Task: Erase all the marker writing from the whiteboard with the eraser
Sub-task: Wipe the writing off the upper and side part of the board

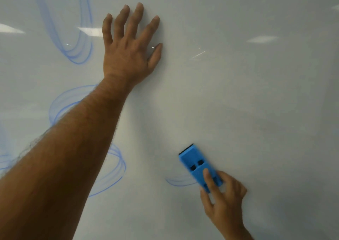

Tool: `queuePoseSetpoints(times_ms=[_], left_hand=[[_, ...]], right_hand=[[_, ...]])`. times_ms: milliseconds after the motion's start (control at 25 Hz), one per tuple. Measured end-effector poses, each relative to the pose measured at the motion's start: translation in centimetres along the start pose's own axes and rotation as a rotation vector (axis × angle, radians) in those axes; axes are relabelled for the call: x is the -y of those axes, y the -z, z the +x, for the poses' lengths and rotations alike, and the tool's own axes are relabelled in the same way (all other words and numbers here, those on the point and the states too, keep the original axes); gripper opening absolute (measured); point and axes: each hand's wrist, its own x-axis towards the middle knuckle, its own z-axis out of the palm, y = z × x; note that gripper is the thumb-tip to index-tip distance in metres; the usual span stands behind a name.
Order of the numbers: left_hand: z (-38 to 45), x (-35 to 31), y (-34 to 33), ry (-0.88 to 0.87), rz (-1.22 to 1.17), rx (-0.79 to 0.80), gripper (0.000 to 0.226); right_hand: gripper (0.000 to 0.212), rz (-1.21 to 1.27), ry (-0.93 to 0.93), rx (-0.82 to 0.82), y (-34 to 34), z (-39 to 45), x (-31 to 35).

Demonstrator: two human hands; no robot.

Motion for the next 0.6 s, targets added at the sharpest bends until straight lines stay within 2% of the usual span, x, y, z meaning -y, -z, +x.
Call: queuePoseSetpoints(times_ms=[120, 240, 360, 520, 600], left_hand=[[-0.1, -0.1, -0.1, -0.003, -0.015, -0.007, 0.058], [-0.3, -0.1, -0.1, 0.02, -0.018, -0.032, 0.057], [-1.2, -0.8, 0.0, 0.029, -0.022, -0.029, 0.055], [-2.7, -1.9, 0.1, 0.057, -0.032, -0.011, 0.055], [-3.6, -2.8, 0.1, 0.058, -0.041, -0.025, 0.056]], right_hand=[[0.064, -0.063, 0.24, 0.073, -0.5, -2.8, 0.2], [0.065, -0.125, 0.309, 0.092, 0.0, -3.0, -1.6], [0.061, -0.128, 0.152, 0.063, 1.3, -1.3, -4.3], [0.064, -0.004, -0.289, -0.029, 2.4, 0.1, -5.5], [0.07, 0.089, -0.393, -0.031, 2.2, 0.2, -4.2]])
